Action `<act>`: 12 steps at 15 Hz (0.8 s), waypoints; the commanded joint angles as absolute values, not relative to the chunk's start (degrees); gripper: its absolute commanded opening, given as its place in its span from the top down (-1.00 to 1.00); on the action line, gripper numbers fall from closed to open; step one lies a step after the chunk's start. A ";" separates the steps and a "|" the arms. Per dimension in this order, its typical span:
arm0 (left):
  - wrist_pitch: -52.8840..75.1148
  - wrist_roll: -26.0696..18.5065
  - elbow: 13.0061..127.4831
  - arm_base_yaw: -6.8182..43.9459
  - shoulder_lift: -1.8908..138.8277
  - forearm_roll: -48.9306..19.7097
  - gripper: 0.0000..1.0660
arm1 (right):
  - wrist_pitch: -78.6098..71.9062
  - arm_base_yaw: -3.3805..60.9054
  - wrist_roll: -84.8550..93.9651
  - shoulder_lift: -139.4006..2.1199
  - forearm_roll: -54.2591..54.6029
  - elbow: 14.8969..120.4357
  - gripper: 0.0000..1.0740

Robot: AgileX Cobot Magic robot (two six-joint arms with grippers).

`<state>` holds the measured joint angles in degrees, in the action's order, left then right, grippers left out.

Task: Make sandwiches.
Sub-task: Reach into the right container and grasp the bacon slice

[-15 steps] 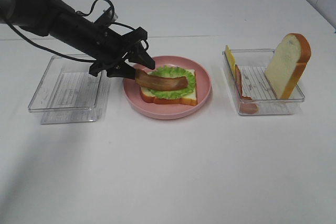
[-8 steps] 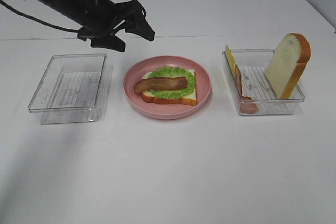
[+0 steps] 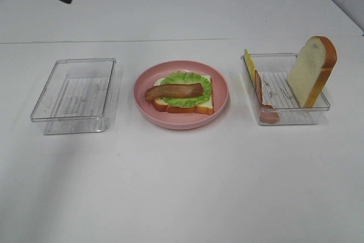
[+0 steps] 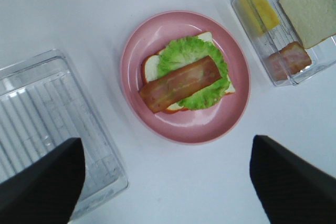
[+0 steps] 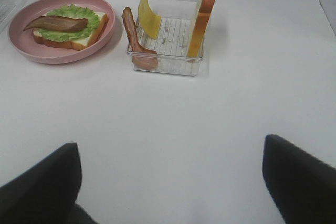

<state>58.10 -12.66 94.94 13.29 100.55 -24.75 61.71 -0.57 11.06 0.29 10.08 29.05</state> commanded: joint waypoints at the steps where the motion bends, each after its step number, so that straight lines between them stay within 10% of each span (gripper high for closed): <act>1: 63.03 -8.77 94.60 13.35 94.71 -21.14 -0.53 | 61.25 -1.03 11.86 1.09 10.31 28.99 -0.63; 12: 71.33 -4.81 67.90 13.35 55.46 -14.50 -0.53 | 61.25 -1.03 11.86 1.09 10.31 28.99 -0.63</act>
<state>69.56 -5.04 68.24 13.29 56.49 -14.67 61.71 -0.57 11.06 0.29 10.08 29.05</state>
